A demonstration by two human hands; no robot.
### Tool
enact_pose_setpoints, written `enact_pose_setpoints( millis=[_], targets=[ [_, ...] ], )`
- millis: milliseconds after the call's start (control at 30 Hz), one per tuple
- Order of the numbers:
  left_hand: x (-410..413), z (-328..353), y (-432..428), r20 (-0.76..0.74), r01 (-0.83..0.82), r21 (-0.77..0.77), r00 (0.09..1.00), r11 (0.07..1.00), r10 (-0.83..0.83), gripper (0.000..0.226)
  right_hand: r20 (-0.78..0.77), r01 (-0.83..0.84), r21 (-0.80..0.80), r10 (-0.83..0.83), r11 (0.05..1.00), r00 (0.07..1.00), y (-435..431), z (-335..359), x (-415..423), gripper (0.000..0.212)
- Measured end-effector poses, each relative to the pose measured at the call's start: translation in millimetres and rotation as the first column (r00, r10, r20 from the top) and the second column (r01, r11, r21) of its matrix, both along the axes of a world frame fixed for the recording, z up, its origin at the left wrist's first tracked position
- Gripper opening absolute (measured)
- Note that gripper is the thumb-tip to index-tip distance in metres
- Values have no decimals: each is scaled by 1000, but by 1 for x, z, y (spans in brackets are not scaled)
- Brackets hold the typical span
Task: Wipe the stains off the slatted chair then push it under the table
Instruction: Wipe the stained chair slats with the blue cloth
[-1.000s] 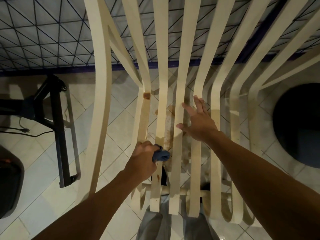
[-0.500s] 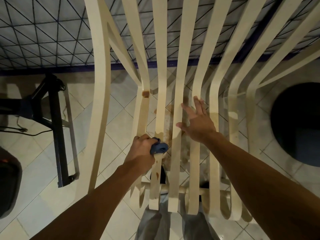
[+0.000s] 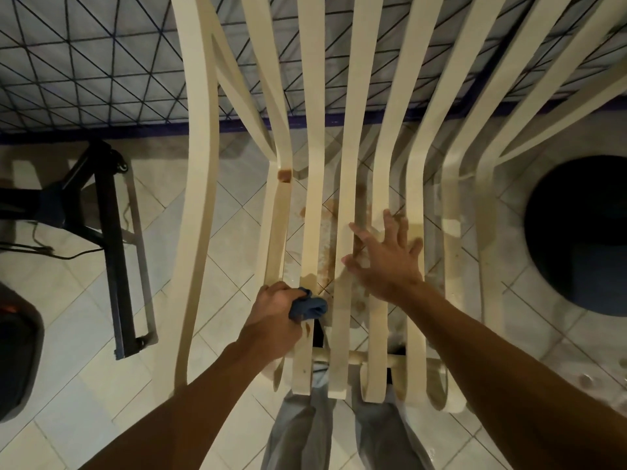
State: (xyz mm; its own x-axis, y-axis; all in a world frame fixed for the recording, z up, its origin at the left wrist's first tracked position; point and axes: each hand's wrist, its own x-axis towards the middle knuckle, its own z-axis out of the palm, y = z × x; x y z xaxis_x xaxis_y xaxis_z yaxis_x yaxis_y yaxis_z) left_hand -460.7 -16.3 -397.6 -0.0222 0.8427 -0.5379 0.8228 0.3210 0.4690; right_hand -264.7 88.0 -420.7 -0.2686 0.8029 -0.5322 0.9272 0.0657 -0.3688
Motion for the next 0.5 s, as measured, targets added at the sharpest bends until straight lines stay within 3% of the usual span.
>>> enact_pose_setpoints(
  millis=[200, 500],
  targets=[
    [-2, 0, 0, 9, -120, 76, 993, 990, 120, 42, 8, -128, -65, 129, 990, 992, -51, 5, 14, 77],
    [-4, -3, -10, -70, 196, 62, 979, 979, -192, 36, 138, -238, -26, 240, 971, 961, -69, -6, 17, 86]
  ],
)
